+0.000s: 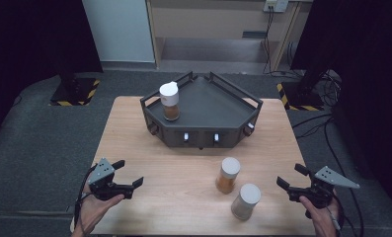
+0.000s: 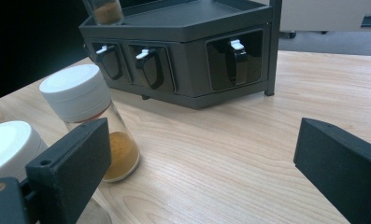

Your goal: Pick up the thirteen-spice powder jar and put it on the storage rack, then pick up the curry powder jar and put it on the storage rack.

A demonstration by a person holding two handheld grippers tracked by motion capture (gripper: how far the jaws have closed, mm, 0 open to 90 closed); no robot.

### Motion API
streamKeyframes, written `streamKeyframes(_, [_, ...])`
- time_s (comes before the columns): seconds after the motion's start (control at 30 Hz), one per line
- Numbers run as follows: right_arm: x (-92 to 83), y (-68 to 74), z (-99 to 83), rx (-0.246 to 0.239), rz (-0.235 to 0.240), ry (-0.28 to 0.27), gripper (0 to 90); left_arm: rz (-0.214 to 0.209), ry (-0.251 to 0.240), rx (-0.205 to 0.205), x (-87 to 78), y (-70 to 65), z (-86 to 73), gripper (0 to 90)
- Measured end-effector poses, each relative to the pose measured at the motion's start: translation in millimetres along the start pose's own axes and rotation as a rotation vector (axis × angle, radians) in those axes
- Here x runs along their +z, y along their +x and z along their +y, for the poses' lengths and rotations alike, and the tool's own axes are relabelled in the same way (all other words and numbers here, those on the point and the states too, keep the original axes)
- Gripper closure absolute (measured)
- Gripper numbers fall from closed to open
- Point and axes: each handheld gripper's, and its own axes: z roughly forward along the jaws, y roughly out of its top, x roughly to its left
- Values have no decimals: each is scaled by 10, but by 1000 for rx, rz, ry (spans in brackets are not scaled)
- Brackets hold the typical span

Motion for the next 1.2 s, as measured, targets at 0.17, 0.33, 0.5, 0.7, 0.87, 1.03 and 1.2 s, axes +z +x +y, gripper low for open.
streamKeyframes(0.17, [2,-1,1,-5,4,0,48,-5,-15,9,-9,21,-40,36])
streamKeyframes(0.33, [2,1,3,-13,14,-3,48,-22,-37,33,-30,24,-96,36])
streamKeyframes(0.5, [2,4,4,-17,14,-3,47,-29,-58,55,-44,21,-118,37])
streamKeyframes(0.7, [4,21,14,-27,14,-2,45,-57,-94,18,-49,97,-183,37])
streamKeyframes(0.87, [1,29,18,-29,10,0,45,-58,-107,-7,-62,125,-208,37])
streamKeyframes(1.03, [9,25,22,-36,19,-1,44,-58,-109,-15,-63,130,-215,37])
streamKeyframes(1.2, [4,24,28,-41,28,-10,38,-51,-100,-7,-57,116,-206,36])
